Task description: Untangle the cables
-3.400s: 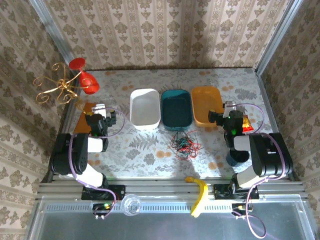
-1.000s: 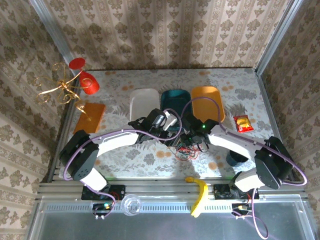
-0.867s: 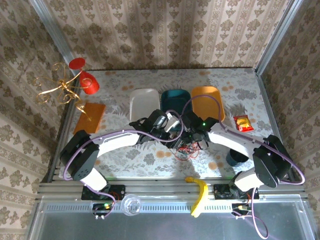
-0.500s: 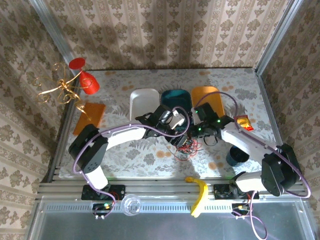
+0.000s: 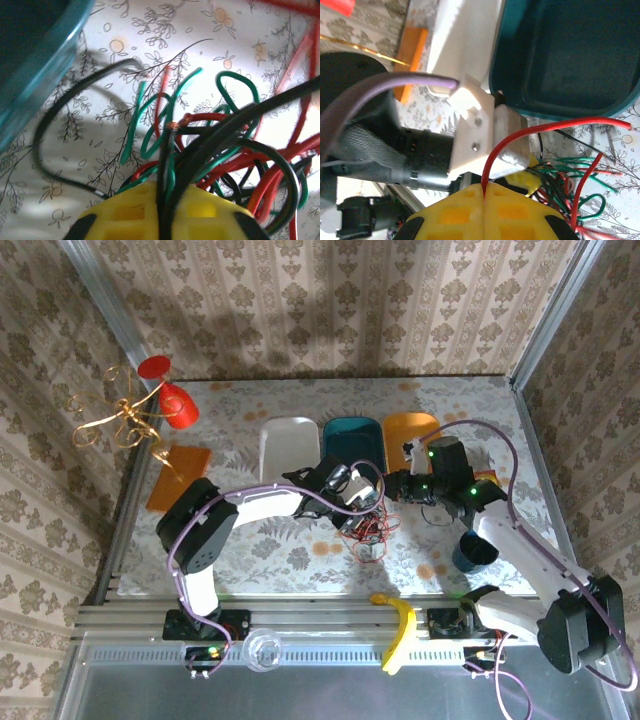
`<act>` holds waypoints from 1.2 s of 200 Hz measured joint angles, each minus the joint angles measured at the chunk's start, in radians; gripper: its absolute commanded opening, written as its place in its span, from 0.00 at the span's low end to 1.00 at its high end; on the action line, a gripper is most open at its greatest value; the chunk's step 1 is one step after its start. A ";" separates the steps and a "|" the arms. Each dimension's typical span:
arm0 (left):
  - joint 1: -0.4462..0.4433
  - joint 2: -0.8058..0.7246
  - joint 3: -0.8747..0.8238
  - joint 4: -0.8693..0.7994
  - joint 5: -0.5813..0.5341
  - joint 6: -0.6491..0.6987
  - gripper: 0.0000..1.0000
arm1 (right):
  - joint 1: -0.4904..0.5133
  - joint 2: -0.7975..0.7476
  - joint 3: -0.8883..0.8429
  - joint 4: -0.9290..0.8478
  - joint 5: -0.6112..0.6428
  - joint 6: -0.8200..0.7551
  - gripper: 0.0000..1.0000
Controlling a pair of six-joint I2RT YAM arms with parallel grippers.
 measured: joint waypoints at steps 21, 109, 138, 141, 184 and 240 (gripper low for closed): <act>0.000 0.001 0.003 0.000 -0.002 0.000 0.00 | -0.018 -0.060 0.000 0.000 0.044 0.013 0.00; 0.000 -0.005 -0.008 0.000 -0.047 -0.005 0.00 | -0.026 -0.425 0.003 -0.103 0.802 0.117 0.00; 0.000 -0.027 -0.028 -0.002 -0.073 -0.005 0.00 | -0.027 -0.438 0.035 -0.161 1.019 0.106 0.00; 0.000 -0.031 -0.031 -0.004 -0.077 -0.005 0.00 | -0.029 -0.438 0.039 -0.163 1.038 0.097 0.00; 0.000 -0.072 -0.071 -0.015 -0.129 -0.006 0.00 | -0.101 -0.426 0.105 -0.159 1.158 -0.020 0.00; -0.003 -0.077 -0.081 -0.018 -0.192 -0.010 0.00 | -0.348 -0.332 0.292 -0.176 1.012 -0.053 0.00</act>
